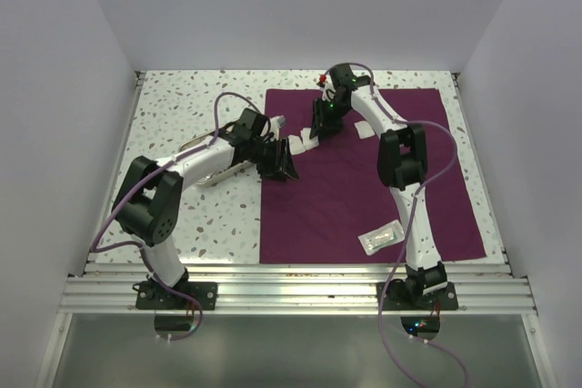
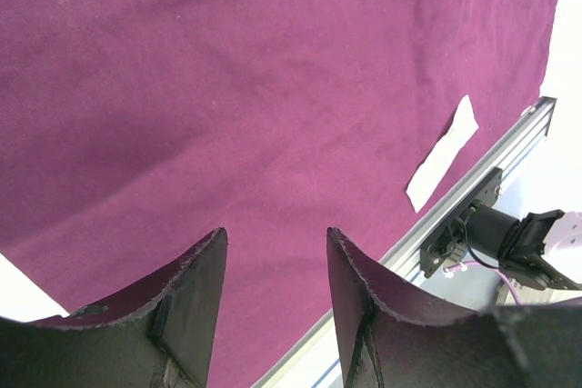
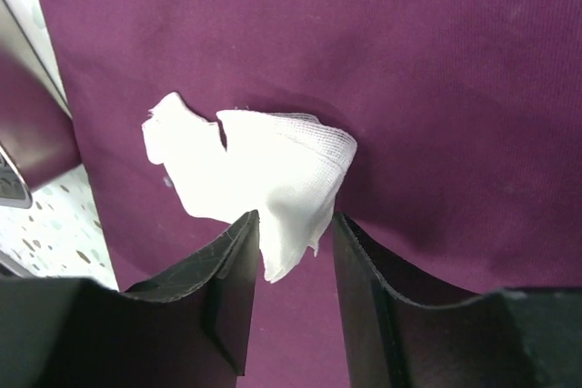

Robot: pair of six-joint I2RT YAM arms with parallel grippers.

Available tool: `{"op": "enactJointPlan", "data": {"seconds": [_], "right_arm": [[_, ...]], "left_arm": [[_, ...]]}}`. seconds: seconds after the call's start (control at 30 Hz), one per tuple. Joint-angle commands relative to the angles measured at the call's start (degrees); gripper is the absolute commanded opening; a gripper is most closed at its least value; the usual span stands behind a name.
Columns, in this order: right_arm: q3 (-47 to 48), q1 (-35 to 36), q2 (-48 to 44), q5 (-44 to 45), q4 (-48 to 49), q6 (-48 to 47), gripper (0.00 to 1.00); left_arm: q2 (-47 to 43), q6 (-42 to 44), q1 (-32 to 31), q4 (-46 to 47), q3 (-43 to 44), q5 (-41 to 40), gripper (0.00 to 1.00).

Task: Prepare the surgical pack

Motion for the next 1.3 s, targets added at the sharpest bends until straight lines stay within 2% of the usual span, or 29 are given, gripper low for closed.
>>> {"op": "enactJointPlan", "data": {"seconds": [0.0,0.33,0.93,1.0,1.1,1.13,1.27], "right_arm": [[1.54,-0.18,-1.66,1.71,-1.22,-1.05,0.42],[1.64,0.00,-0.17,0.22,-1.05,-0.79,0.44],[-2.85,0.35,0.45,-0.13,1.59,0.70,0.37],[-2.94,0.35,0.36,-0.22,1.94,1.14,0.33],[-2.59,0.44,0.27,-0.49,2.12,1.40,0.22],[-2.59,0.35,0.10,-0.57,2.12,1.40,0.16],[-1.80,0.43,-0.25,-0.75,2.20,2.10,0.08]], "left_arm": [[-1.41,-0.74,0.26,2.66,-0.24,1.66,0.52],[-0.70,-1.00,0.26,3.10,-0.24,2.19,0.52],[0.18,-0.65,0.26,2.75,0.55,2.72,0.52],[0.18,-0.56,0.26,2.84,0.64,2.80,0.52],[0.18,-0.65,0.26,2.84,0.55,2.72,0.52],[0.26,-0.74,0.26,2.92,0.55,2.72,0.52],[0.18,-0.74,0.34,2.92,0.46,2.63,0.52]]}}
